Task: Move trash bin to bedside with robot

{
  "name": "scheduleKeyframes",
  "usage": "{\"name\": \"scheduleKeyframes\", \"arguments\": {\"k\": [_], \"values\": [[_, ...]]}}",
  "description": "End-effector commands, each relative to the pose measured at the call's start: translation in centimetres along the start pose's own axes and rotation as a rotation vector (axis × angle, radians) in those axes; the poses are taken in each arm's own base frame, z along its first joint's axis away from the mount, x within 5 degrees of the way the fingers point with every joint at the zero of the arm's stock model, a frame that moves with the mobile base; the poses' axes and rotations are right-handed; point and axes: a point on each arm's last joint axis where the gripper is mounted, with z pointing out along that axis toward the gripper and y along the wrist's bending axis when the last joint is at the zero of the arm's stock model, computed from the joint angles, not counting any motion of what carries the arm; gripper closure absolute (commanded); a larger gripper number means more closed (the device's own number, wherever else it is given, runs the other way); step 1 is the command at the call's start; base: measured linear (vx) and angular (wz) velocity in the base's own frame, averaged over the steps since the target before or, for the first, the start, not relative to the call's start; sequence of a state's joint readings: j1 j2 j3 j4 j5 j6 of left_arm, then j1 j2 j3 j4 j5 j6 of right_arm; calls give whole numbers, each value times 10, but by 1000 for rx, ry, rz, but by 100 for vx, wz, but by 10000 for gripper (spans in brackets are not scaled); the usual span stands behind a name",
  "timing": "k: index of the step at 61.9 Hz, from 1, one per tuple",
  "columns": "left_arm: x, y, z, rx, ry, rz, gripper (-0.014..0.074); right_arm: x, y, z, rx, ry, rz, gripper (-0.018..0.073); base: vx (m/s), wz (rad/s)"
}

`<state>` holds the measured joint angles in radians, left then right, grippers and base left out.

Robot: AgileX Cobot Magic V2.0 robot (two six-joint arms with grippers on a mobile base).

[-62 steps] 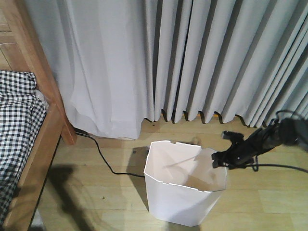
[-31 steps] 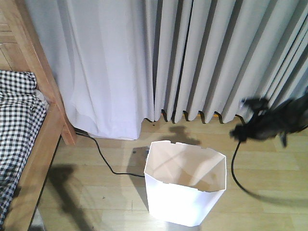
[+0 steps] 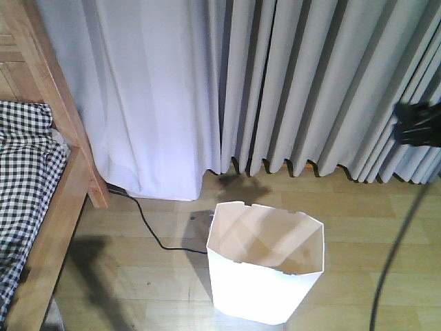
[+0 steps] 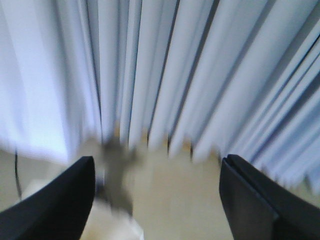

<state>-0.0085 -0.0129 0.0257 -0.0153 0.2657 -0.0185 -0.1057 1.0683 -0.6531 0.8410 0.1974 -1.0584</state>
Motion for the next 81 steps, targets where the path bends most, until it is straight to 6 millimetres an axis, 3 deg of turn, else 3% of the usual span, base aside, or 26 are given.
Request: {"name": "scheduleKeyframes", "arguments": {"k": [1,11,16,23,33,53,58,69,81], "values": [[-1,0,0,7,-65,-7,602,-16,0,-42,59,-174,15,38,0,0],[-1,0,0,7,-65,-7,602,-5,16,-113,65,-407,62,38,0,0],[-1,0,0,7,-65,-7,602,13,26,-136,63,-491,28,38,0,0],[-1,0,0,7,-65,-7,602,43,34,-154,83,-577,14,38,0,0],[-1,0,0,7,-65,-7,602,73,49,-144,-25,-499,-12,38,0,0],[-1,0,0,7,-65,-7,602,71,46,-145,-8,-529,-44,69,0,0],[-1,0,0,7,-65,-7,602,71,46,-145,-5,-531,-42,166,0,0],[-1,0,0,7,-65,-7,602,71,46,-145,-7,-532,-17,578,0,0],[-1,0,0,7,-65,-7,602,70,44,-146,14,-548,-6,569,0,0]]}}
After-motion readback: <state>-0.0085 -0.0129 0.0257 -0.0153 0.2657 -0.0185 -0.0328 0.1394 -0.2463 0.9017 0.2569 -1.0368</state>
